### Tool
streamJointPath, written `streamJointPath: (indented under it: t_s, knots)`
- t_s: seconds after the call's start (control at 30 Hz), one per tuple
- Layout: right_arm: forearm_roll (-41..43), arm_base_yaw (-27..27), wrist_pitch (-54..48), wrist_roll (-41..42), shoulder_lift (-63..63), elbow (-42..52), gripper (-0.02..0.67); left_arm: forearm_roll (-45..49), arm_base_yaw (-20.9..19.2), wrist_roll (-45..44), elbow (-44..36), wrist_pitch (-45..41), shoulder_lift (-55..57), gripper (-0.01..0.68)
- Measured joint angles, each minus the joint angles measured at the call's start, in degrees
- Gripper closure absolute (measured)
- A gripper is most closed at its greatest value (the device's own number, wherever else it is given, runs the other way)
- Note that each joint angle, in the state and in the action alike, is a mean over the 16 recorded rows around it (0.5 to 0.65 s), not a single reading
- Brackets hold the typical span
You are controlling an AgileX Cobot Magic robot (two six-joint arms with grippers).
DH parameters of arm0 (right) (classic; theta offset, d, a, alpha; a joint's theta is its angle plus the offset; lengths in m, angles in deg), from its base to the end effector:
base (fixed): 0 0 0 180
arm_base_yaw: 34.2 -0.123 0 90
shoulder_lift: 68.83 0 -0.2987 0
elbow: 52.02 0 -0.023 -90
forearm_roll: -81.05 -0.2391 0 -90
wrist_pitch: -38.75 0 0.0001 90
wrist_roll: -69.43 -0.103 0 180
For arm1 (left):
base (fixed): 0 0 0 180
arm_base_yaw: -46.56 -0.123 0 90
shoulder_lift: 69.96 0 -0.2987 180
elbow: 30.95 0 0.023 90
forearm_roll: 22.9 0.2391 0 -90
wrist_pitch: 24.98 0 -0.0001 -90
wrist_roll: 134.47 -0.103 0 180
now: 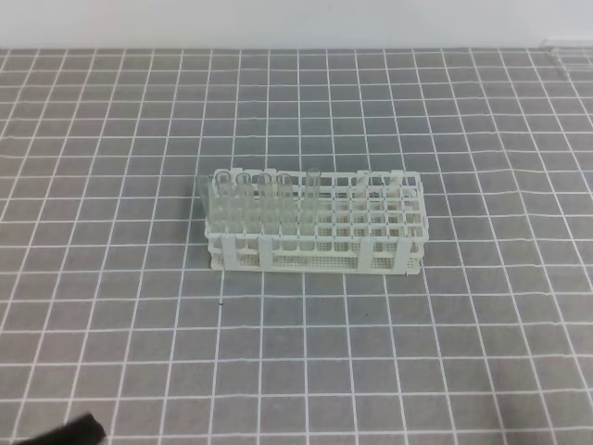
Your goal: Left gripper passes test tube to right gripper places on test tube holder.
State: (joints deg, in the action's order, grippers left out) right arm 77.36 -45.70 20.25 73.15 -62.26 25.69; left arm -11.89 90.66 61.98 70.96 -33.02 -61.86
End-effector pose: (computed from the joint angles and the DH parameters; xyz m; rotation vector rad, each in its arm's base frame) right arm 0.0381 0.0099 0.1811 -0.1979 1.7850 0.1593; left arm 0.0335 -0.0286 0.1965 0.5352 1.5936 -0.6367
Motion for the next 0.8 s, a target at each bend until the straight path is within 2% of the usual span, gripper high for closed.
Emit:
streamJointPath:
  t_s: [0.13, 0.5, 0.63, 0.8]
  knots:
    - [0.0, 0.0, 0.0, 0.0, 0.0, 0.0, 0.662, 0.5, -7.1, -0.3, -0.1, -0.2, 0.0, 0.674]
    - [0.0, 0.0, 0.0, 0.0, 0.0, 0.0, 0.662, -4.4, -30.7, -3.0, 0.0, -5.0, 0.0, 0.673]
    - [0.0, 0.0, 0.0, 0.0, 0.0, 0.0, 0.662, -5.5, -35.7, -4.8, 0.0, -6.7, -0.1, 0.673]
    - [0.0, 0.0, 0.0, 0.0, 0.0, 0.0, 0.662, -6.5, -38.9, -6.6, -0.1, -8.3, -0.4, 0.674]
